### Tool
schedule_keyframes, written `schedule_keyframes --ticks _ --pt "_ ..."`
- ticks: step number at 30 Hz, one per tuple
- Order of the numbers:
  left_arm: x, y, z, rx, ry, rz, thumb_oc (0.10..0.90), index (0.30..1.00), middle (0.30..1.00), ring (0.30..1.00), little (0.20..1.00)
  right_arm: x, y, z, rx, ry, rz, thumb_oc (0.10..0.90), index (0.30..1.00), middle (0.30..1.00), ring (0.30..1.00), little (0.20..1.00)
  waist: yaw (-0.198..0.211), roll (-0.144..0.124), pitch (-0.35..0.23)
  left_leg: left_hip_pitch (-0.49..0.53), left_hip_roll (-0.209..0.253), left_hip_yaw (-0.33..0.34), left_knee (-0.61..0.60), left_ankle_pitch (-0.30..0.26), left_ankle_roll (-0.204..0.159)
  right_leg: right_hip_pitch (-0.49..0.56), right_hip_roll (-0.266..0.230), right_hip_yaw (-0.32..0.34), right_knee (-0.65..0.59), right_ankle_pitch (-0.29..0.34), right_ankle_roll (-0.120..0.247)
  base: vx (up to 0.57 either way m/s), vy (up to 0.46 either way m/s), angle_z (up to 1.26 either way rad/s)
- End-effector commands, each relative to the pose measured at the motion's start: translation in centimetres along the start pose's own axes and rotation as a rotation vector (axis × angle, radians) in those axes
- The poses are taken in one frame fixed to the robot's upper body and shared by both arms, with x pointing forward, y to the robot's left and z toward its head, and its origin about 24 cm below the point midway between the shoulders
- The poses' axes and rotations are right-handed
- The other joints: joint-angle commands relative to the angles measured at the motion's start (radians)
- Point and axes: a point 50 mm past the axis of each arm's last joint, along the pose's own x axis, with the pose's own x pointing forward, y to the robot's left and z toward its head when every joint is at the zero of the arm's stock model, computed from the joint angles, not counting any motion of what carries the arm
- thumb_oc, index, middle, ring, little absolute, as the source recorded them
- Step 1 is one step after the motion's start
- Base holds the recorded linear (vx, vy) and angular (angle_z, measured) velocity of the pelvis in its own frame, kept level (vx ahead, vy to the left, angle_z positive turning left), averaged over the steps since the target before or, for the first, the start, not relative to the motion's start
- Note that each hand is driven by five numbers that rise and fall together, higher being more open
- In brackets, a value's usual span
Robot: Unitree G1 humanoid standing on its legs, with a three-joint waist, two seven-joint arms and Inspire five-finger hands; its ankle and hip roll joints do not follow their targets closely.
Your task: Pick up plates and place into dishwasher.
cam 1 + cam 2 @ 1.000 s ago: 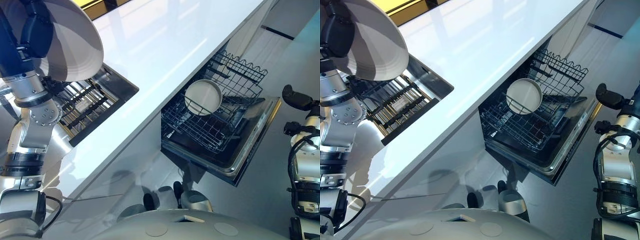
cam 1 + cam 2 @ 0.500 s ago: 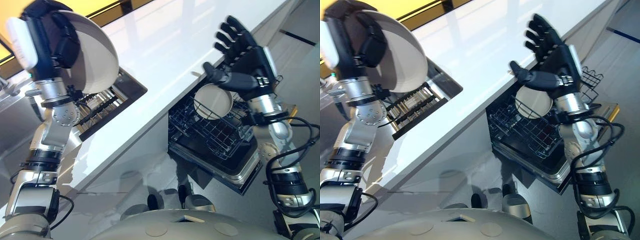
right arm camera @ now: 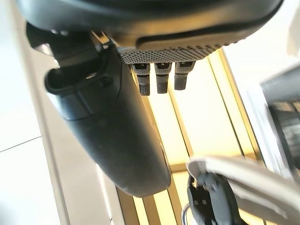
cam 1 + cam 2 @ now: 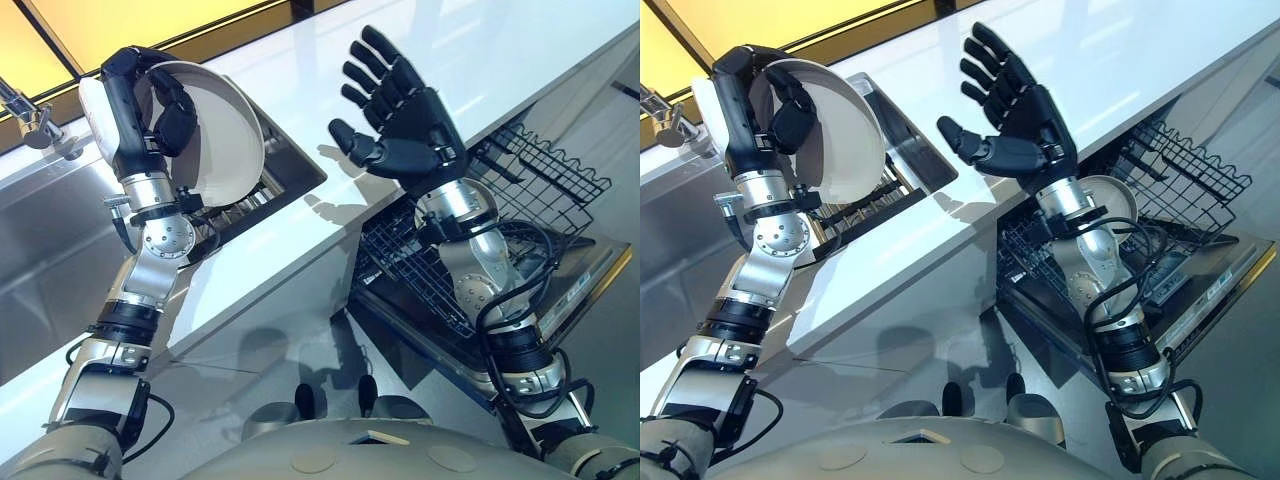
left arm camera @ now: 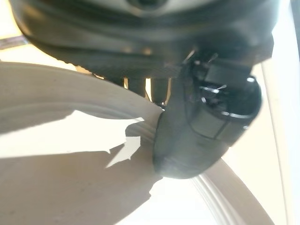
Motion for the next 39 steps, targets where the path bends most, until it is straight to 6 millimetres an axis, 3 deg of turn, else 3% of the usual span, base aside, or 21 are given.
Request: schedule_keyframes --ticks 1,10,19,30,31,32,33,34,39 --pt "4.1 1.0 3.5 -0.026 -0.202 0.157 0.100 0.300 0.300 0.300 0.200 2.1 3.1 3.0 0.127 -0.166 0.126 0.800 0.900 0.900 0.900 0.900 0.011 0.001 -0.141 -0.026 -0.019 0.009 0.002 -0.076 -0.006 -0.028 0.025 -0.046 0.131 -0.182 0.024 0.00 -0.004 0.13" --pt "3.5 -0.5 3.5 -0.014 -0.211 0.108 0.100 0.300 0.300 0.300 0.200 2.7 5.1 -0.3 0.265 -0.017 0.149 0.800 0.900 0.900 0.900 0.900 0.022 0.002 -0.139 -0.019 -0.017 0.000 0.002 -0.076 -0.015 -0.009 0.026 -0.060 0.122 -0.189 0.019 0.01 -0.003 0.08" --pt "1.8 -3.1 4.2 -0.048 -0.250 -0.012 0.100 0.300 0.300 0.300 0.200 3.0 6.1 -1.9 0.299 0.047 0.147 0.800 0.900 0.900 0.900 0.900 0.029 0.005 -0.131 -0.017 -0.015 -0.010 0.002 -0.071 -0.018 -0.001 0.030 -0.066 0.120 -0.190 0.016 0.00 -0.003 0.03" --pt "-1.0 -5.6 6.5 -0.296 -0.251 -0.100 0.100 0.300 0.300 0.300 0.200 3.0 6.6 -3.1 0.205 0.050 0.091 0.800 0.900 0.900 0.900 0.900 0.035 0.001 -0.120 -0.013 -0.010 -0.018 0.002 -0.066 -0.019 0.003 0.034 -0.067 0.120 -0.193 0.012 0.00 -0.007 0.01" --pt "-1.3 -5.7 7.0 -0.320 -0.257 -0.113 0.100 0.300 0.300 0.300 0.200 3.0 6.6 -3.0 0.184 0.043 0.076 0.756 0.862 0.862 0.862 0.856 0.035 0.001 -0.119 -0.013 -0.010 -0.019 0.002 -0.066 -0.019 0.002 0.035 -0.066 0.121 -0.193 0.011 0.00 0.000 0.00" --pt "-1.5 -5.8 7.3 -0.341 -0.264 -0.120 0.100 0.300 0.300 0.300 0.200 2.9 6.5 -3.1 0.169 0.041 0.063 0.396 0.554 0.554 0.554 0.496 0.034 0.001 -0.118 -0.013 -0.010 -0.020 0.002 -0.066 -0.019 0.002 0.035 -0.065 0.122 -0.194 0.011 0.00 0.000 0.00" --pt "-1.7 -5.9 7.7 -0.363 -0.275 -0.127 0.100 0.300 0.300 0.300 0.200 2.9 6.4 -3.1 0.160 0.045 0.051 0.180 0.368 0.368 0.368 0.280 0.034 0.001 -0.116 -0.013 -0.010 -0.021 0.002 -0.066 -0.018 0.002 0.036 -0.063 0.123 -0.195 0.011 0.00 0.000 0.00" --pt "-1.9 -5.9 8.1 -0.384 -0.282 -0.129 0.100 0.300 0.300 0.300 0.200 2.8 6.3 -3.1 0.151 0.041 0.035 0.100 0.300 0.300 0.300 0.200 0.034 0.001 -0.115 -0.013 -0.009 -0.021 0.002 -0.066 -0.018 0.001 0.037 -0.063 0.124 -0.195 0.011 0.00 0.000 0.00" --pt "-2.5 -5.7 9.6 -0.482 -0.287 -0.180 0.100 0.300 0.300 0.300 0.200 2.5 5.4 -2.0 0.177 -0.031 -0.045 0.100 0.300 0.300 0.300 0.200 0.031 0.005 -0.106 -0.013 -0.009 -0.029 0.002 -0.067 -0.017 0.000 0.038 -0.059 0.128 -0.197 0.012 0.00 0.000 0.00"
